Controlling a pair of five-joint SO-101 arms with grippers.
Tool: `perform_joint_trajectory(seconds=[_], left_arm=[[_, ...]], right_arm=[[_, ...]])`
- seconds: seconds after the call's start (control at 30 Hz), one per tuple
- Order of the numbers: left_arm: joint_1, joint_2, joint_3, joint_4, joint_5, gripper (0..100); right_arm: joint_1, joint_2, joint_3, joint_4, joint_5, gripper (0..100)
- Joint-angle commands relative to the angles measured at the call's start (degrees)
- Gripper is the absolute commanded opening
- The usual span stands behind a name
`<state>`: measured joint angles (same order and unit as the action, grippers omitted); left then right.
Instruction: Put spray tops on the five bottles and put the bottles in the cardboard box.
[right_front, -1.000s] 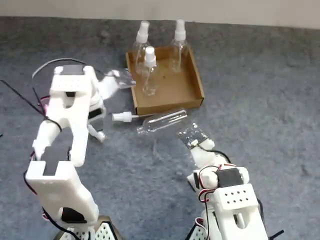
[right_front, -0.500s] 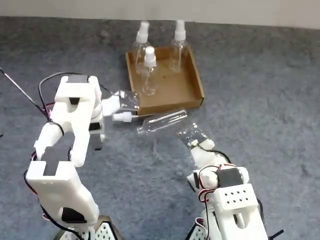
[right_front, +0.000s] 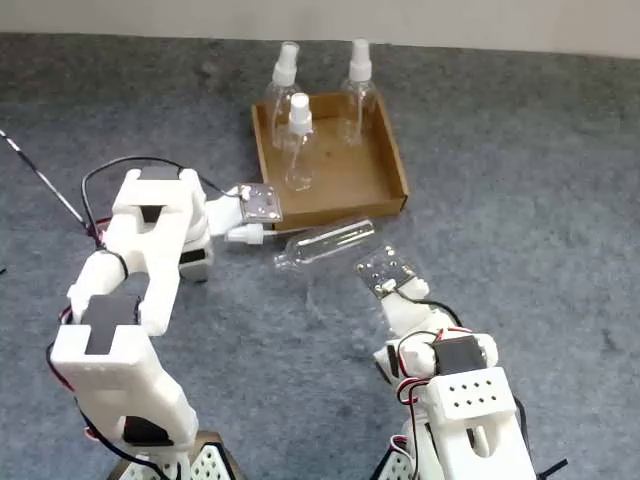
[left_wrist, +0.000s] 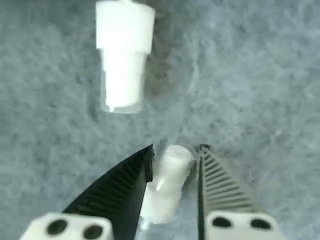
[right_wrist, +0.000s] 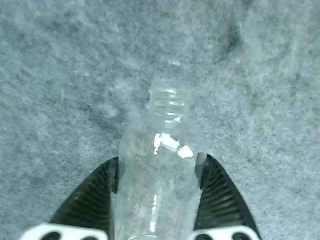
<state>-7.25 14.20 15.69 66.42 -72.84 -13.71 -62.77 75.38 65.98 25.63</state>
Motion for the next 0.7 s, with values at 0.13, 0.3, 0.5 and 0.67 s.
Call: perform_joint_trajectory(seconds=[0.13,0.3,0.5,0.67], left_arm=[[-0.04,-2.51,-0.92,-0.26,11.60,3],[1.89,-2.51,-5.05,4.04,24.62,1],[1.36,-2.42,-12.00,9.76,37.01,1],[0.92,-2.33,-19.74,15.65,37.36,1]], right_arm=[[0.13,-0.22,0.04,-0.57,-0.62,0.4],[0.13,-0.22,0.04,-0.57,-0.62,0.4],[0.13,-0.22,0.04,-0.57,-0.62,0.4],[0.13,-0.22,0.04,-0.57,-0.62,0.4]])
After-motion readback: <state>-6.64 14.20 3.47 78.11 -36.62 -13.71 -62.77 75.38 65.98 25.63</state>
